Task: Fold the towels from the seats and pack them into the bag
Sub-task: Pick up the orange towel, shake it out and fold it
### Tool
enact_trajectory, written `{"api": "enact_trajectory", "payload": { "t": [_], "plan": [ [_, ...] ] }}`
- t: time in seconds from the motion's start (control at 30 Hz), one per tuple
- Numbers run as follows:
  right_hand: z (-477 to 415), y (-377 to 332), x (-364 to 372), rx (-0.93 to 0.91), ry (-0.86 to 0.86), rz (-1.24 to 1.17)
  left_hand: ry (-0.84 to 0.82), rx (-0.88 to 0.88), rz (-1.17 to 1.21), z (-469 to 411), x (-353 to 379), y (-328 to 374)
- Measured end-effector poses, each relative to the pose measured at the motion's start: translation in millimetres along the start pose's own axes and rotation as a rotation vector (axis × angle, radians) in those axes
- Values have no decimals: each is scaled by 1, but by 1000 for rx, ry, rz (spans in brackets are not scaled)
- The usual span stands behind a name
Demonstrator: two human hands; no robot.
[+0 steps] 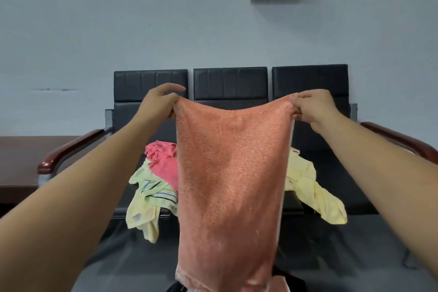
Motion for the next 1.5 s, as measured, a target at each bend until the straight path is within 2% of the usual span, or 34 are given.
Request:
{"api": "enact_trajectory", "payload": {
  "t": [0.07, 0.17, 0.23, 0.3, 0.37, 0.47, 0.57, 0.67, 0.8, 0.97, 1.03, 1.1, 1.17, 1.23, 1.3, 1.4, 1.43, 1.5],
  "plan": [
    [1, 1, 4, -8, -12, 16, -78, 16, 136, 1, 13, 10],
    [5, -1, 10, -51, -15, 50, -337, -53, 415, 14, 48, 19],
    [11, -5, 18, -86, -29, 81, -486, -72, 482, 25, 68, 24],
    [19, -10, 25, -143, -40, 98, -545, -11, 366, 29, 76, 27],
    [31, -19, 34, -226, -62, 127, -558, 111, 153, 25, 80, 30],
    [48, -25, 57, -286, -179, 212, -513, 310, -149, 18, 78, 34],
    [69, -24, 89, -272, -431, 259, -405, 345, -140, 14, 75, 40],
    [94, -22, 114, -293, -641, 340, -416, 317, -105, 17, 83, 48],
    [97, -20, 125, -324, -576, 403, -452, 278, -68, 20, 98, 52],
    [96, -15, 131, -306, -562, 355, -495, 231, -51, 23, 101, 42],
    [90, -14, 126, -245, -562, 249, -615, 159, -80, 33, 103, 31],
    [79, -12, 114, -177, -537, 149, -816, 87, -191, 50, 106, 11],
    [72, -7, 103, -142, -515, 140, -932, 37, -238, 62, 104, -5],
    [67, 0, 98, -149, -489, 218, -913, 41, -259, 60, 101, -10],
    [63, 7, 95, -170, -431, 313, -841, 96, -385, 51, 97, -6],
    [55, 14, 90, -144, -376, 294, -755, 175, -570, 36, 93, 1],
    [53, 13, 87, -135, -361, 257, -721, 159, -550, 33, 90, 3],
    [54, 4, 82, -129, -399, 87, -632, 60, -258, 29, 87, 9]
  ]
}}
Point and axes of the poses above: each hand's wrist, its own z-axis away from the middle knuckle, its own x-axis out of the palm, y = z × x, the point moved 10 cm from there along -z, towards the middle knuckle, and after that the axes turned 14 degrees about x, right-handed, at the moved point
